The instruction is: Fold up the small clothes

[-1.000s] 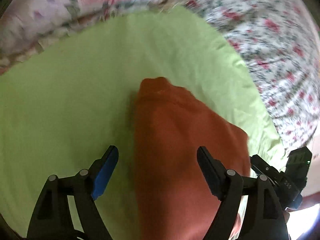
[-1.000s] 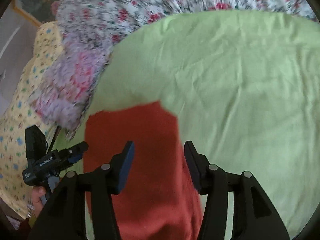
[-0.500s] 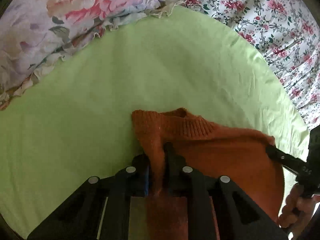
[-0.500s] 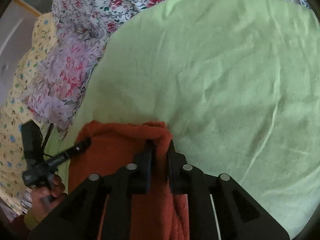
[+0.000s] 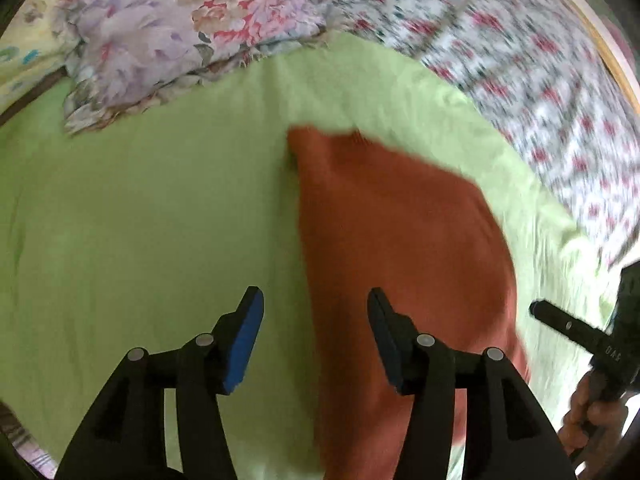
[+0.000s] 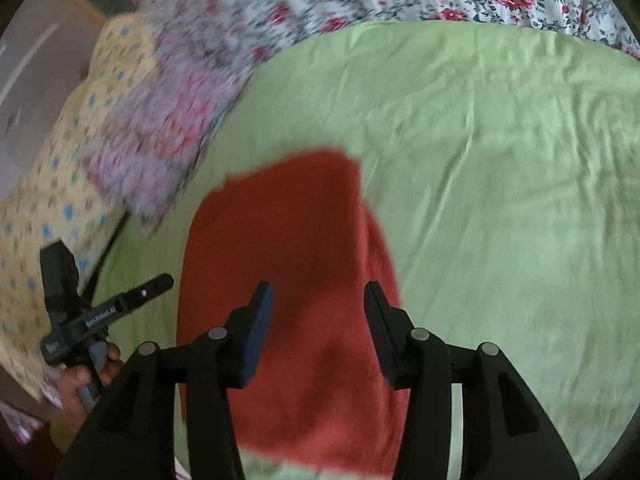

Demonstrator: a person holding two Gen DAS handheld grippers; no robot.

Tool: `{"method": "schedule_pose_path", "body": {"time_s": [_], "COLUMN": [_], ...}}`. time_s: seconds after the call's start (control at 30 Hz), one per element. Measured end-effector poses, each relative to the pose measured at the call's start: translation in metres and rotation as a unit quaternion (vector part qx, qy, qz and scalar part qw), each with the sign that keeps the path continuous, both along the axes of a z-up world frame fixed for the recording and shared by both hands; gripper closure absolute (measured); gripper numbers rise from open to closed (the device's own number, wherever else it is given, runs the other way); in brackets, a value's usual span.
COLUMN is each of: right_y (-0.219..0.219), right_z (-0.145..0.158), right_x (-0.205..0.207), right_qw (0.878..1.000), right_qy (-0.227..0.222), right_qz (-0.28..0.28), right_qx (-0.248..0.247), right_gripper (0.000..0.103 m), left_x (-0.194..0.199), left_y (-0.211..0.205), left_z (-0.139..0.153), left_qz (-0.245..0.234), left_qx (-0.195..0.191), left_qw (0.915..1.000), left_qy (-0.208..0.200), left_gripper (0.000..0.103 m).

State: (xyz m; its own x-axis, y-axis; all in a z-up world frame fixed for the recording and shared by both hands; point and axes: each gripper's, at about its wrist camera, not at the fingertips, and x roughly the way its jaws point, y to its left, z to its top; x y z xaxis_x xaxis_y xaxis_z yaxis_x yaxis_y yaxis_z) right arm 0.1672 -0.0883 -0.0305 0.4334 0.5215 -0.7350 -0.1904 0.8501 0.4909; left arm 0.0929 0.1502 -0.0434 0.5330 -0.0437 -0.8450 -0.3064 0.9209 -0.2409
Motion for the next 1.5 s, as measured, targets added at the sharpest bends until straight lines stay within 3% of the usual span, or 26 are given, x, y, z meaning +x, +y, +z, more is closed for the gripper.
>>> {"method": "schedule_pose_path", "body": {"time_s": [0.17,0.2,0.27,0.53,0.87,1.07,1.5], "right_y": [0.013,0.015,0.016,0.010,0.023,0.031,0.044], "right_z": [0.001,0.001,-0.002,-0.022,-0.013,-0.009,-0.017], "right_x": [-0.072,-0.089,-0.111,-0.159,-0.162,-0.150,-0.129], "right_qw": [0.998,0.997,0.995,0.993,0.989,0.985,0.985], "right_qy": [-0.025,-0.034,-0.047,-0.035,-0.052,-0.066,-0.048], "right_qz": [0.041,0.050,0.055,0.031,0.044,0.061,0.081], "right_qx": [-0.044,-0.052,-0.067,-0.107,-0.133,-0.148,-0.146], "right_gripper": [0.049,0.044,0.036,0.024,0.016,0.016,0.015], "left_x": [-0.074,-0.086,-0.106,-0.133,-0.120,-0.113,-0.095], "left_y": [-0.034,-0.038,-0.047,-0.058,-0.084,-0.088,-0.075], "left_z": [-0.005,-0.006,-0.009,-0.013,-0.011,-0.014,-0.024], "left_qz": [-0.024,-0.027,-0.039,-0.042,-0.098,-0.082,-0.045], "left_qx": [0.030,0.037,0.047,0.076,0.133,0.152,0.152], "left_qw": [0.9992,0.9990,0.9981,0.9962,0.9863,0.9848,0.9863], "left_qy": [-0.003,-0.002,-0.006,-0.005,0.009,0.018,0.045], "left_gripper": [0.039,0.033,0.030,0.023,0.021,0.019,0.019]}}
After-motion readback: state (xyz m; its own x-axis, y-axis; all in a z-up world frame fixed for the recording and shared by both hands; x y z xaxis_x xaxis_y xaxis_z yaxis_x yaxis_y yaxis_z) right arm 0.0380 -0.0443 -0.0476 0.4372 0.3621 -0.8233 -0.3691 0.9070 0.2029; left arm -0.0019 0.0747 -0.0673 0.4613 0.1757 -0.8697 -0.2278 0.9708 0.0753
